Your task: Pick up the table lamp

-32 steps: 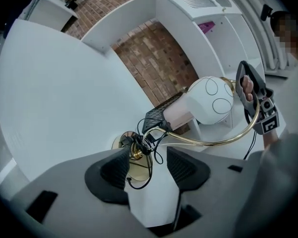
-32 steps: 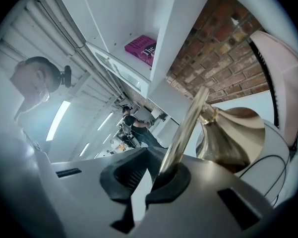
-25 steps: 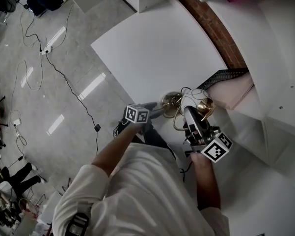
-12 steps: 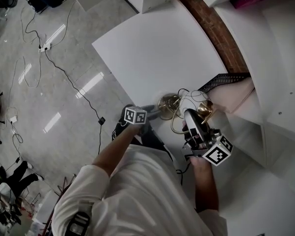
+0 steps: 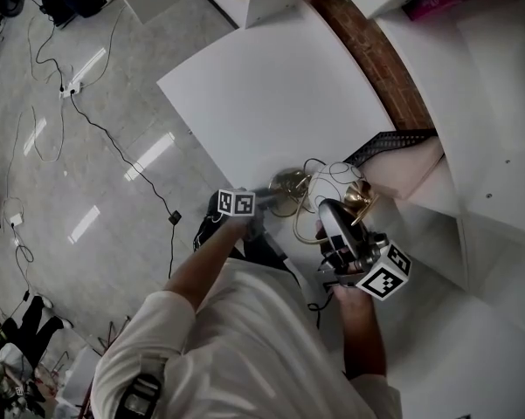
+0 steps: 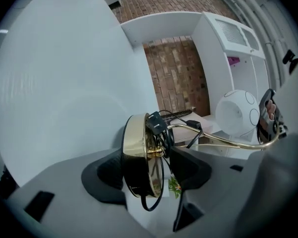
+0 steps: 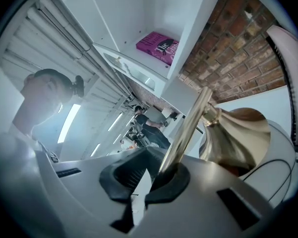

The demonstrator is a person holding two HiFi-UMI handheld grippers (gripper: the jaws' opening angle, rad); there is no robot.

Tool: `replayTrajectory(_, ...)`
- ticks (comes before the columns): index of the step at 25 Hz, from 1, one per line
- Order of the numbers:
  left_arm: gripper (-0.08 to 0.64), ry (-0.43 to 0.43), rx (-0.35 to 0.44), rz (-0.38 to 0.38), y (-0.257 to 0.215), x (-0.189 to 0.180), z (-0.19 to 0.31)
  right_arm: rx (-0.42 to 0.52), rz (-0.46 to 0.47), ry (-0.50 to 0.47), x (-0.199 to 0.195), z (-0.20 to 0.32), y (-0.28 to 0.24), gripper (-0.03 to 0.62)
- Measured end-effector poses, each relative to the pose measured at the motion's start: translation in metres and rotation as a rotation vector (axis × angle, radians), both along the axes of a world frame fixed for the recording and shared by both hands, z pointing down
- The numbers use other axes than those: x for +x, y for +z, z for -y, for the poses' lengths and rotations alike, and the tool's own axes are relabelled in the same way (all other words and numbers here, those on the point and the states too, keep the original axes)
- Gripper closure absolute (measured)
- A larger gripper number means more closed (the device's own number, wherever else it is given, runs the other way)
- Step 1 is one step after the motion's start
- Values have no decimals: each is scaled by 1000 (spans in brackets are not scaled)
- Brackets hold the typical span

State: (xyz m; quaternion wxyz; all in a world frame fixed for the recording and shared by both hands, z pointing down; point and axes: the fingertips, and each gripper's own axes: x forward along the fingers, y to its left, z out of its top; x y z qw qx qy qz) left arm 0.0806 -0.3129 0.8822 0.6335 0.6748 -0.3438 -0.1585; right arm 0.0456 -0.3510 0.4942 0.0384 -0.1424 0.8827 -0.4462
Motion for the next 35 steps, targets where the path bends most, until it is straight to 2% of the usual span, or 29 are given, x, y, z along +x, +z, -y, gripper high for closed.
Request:
replayTrajectory(7,354,-42,-6,-90,-17,-4,0,80,-34,-37,-5,-8,-19,581)
replayTrajectory(17,365,39,55,-132,-71,-12,-10,262,-144,-52,-19,-35,-66,581)
replayTrajectory(21,400,52,62,-144,-85,-25,-19,317,-166,-44,-28,-49,-82,581)
replayTrajectory(35,413,173,81,-130,-104,-63,-59,367,-173,36,-56,-104,-102,581)
